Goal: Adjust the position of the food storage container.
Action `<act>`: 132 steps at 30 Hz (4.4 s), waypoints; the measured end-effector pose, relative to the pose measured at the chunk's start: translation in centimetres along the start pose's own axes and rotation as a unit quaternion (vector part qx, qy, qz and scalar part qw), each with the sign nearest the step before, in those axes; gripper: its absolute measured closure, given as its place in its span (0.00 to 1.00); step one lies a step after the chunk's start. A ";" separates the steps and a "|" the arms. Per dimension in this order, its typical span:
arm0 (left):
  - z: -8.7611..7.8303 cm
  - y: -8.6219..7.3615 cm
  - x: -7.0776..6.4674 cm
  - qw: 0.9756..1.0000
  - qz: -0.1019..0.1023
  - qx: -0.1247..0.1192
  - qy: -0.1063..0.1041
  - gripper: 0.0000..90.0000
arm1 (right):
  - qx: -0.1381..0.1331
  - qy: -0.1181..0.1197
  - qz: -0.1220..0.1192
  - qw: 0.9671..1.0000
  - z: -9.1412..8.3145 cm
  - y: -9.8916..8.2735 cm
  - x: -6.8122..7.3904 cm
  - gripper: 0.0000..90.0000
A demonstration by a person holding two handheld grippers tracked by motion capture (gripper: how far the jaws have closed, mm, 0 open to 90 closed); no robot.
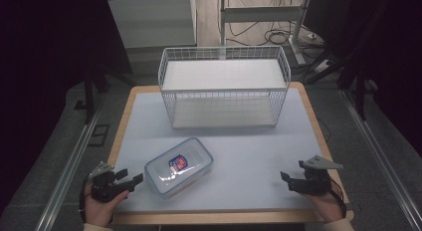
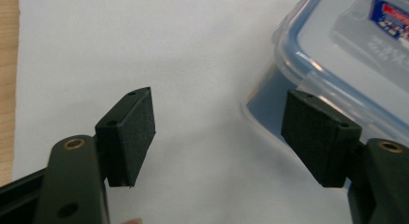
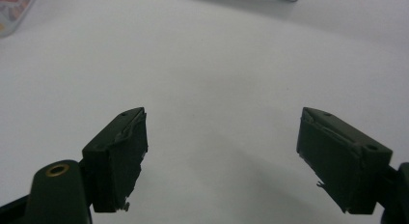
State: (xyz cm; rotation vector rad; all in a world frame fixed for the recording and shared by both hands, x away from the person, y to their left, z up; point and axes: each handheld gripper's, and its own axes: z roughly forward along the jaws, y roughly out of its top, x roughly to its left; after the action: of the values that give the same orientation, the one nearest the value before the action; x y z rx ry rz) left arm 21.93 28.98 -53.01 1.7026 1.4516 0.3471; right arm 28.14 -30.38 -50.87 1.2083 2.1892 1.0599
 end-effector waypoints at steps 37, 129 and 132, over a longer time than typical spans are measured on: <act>-0.6 0.9 -11.8 0.975 0.138 0.047 -0.166 1.00 | 0.003 -0.011 0.000 1.000 0.0 0.0 0.0 0.21; 6.1 5.8 -0.5 0.998 0.034 0.059 -0.007 1.00 | 0.018 -0.025 -0.006 0.999 0.7 -0.1 -0.3 0.21; 6.5 6.0 -0.9 0.998 0.035 0.059 -0.011 1.00 | 0.018 -0.027 -0.004 0.999 0.7 -0.1 -0.4 0.21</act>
State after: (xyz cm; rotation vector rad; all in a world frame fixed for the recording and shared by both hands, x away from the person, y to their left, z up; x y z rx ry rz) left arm 30.10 25.68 -52.22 1.8487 1.4238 0.2837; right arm 28.72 -30.45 -51.39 1.2279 2.1800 0.9776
